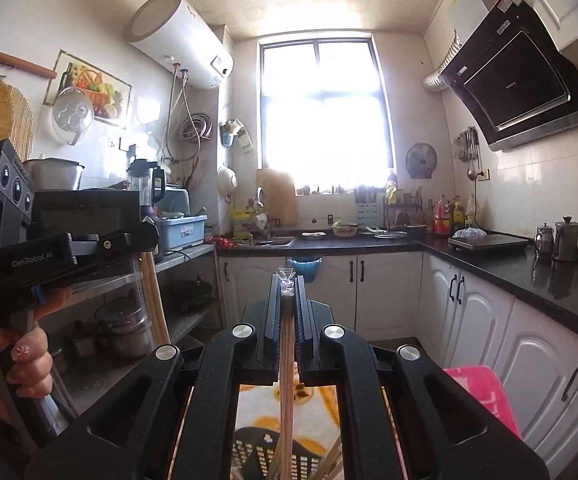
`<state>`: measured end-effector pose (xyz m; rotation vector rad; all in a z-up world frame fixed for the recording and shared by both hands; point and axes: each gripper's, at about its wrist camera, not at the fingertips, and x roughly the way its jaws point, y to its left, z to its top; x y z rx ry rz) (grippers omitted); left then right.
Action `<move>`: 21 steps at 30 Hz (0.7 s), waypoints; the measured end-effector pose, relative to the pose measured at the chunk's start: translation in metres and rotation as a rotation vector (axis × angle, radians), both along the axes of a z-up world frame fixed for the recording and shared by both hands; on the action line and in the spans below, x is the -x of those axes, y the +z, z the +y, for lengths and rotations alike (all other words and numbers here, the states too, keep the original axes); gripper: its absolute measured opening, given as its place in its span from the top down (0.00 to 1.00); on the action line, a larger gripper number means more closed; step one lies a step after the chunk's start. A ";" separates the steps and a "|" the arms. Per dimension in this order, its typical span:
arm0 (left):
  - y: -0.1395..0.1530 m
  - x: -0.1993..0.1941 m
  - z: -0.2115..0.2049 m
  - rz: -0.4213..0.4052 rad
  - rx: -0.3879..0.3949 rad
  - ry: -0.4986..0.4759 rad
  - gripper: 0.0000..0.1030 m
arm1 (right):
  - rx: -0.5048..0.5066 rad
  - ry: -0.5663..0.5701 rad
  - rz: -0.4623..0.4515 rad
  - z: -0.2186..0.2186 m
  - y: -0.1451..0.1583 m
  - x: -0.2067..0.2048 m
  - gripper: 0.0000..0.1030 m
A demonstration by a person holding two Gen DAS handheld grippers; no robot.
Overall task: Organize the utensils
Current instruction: 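Lower both chopsticks into the caddy and open both tools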
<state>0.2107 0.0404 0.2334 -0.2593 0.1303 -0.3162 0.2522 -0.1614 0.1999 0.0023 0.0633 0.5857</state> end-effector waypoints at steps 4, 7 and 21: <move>-0.010 -0.012 0.002 0.016 0.002 0.009 0.98 | -0.016 0.007 0.008 0.003 -0.008 -0.011 0.94; -0.020 -0.021 0.001 0.034 -0.006 0.026 0.98 | -0.027 0.016 0.016 0.005 -0.016 -0.019 0.94; -0.072 -0.051 -0.005 0.118 -0.050 0.056 0.98 | -0.024 0.024 0.034 0.013 -0.051 -0.034 0.94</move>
